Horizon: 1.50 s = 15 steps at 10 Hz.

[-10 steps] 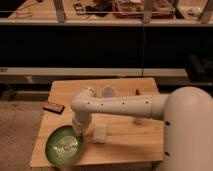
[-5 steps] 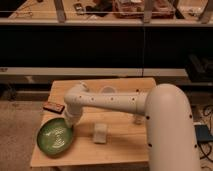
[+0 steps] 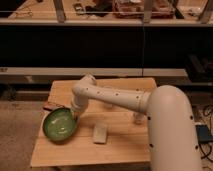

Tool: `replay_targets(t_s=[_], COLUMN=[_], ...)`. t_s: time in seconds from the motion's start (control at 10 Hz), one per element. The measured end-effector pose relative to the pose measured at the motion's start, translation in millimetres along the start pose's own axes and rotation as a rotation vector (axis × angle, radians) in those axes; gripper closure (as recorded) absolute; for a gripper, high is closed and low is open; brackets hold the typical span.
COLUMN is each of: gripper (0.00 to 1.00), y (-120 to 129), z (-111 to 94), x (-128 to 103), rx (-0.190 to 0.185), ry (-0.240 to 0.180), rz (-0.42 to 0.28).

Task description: Drag the ceramic bowl in a circle

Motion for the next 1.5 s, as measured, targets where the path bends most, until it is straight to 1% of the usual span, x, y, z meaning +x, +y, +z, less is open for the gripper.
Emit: replay_targets(t_s=[0.2,0.3,0.4,0.5,0.6,0.7,0.8,0.9,1.0,1.2,1.3,1.4,1.5], gripper=[1.0,1.0,1.0,1.0,1.0,1.0,1.0,1.0,1.0,1.0,1.0,1.0,1.0], y=[25.2,37.8,42.8,44.9,38.9,32.1,21.2,6.3,-8.6,-44.4,-63.4,-72.3,-76.1], z=[-13.8,-23.1,-28.4,-33.5,-35.4,-35.7,-34.6,-31.0,-26.6,-14.3,-7.2,-3.8,-2.4], x=[-17.0,-30.9,-41.4,-54.6,-70.5,-79.8,-93.0,-103.5,-108.2,-103.7,-91.6,-81.2,-73.4], rx=[-0.034,-0.056,-0.066,-0.074,-0.07,-0.062,-0.044,-0.019,0.004,0.058,0.084,0.097,0.105], ry=[-0.008,-0.016,-0.024,-0.034,-0.051,-0.06,-0.073,-0.086,-0.093,-0.093,-0.081,-0.069,-0.06], rz=[0.032,0.038,0.035,0.013,-0.032,-0.063,-0.104,-0.145,-0.18,-0.247,-0.273,-0.28,-0.279])
